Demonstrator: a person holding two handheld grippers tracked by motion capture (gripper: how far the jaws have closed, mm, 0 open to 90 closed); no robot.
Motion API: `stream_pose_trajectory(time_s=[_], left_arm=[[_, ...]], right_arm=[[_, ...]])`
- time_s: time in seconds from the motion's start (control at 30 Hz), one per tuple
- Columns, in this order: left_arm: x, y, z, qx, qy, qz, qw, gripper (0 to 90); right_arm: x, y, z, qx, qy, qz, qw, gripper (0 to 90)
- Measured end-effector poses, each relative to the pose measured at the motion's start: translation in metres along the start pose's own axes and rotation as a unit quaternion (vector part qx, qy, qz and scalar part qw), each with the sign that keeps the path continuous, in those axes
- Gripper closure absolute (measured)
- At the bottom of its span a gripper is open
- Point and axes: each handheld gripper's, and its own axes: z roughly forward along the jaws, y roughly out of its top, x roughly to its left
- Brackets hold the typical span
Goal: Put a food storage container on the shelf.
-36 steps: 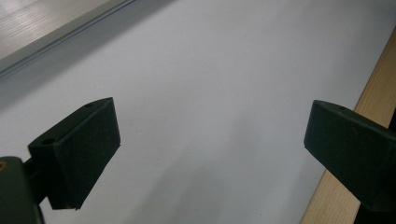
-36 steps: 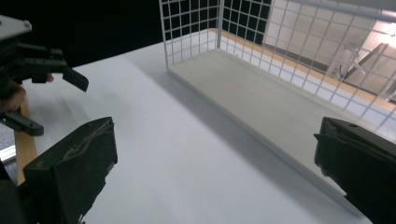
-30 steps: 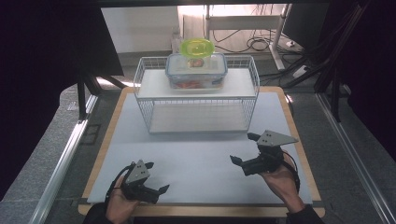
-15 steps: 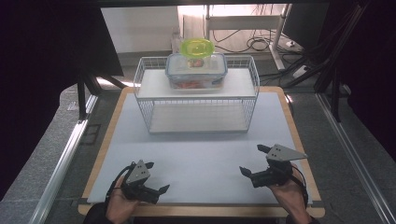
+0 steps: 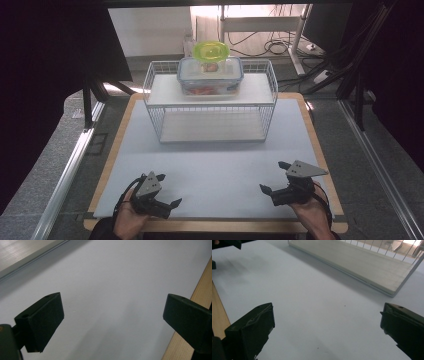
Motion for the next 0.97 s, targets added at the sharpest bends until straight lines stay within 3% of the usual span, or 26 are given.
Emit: stream_pose_trajectory(time_s=[0.6,0.97], left_arm=[[-0.001,0.000,0.002,0.009,-0.005,0.007,0.9999,3.4],[-0.002,0.000,0.003,0.012,-0.001,0.012,0.9999,3.9]], right_arm=[[-0.006,-0.018,0.020,0.047,0.014,0.020,0.9986,0.0],[-0.004,-0.021,0.027,0.067,0.018,0.009,0.9975,0.0]])
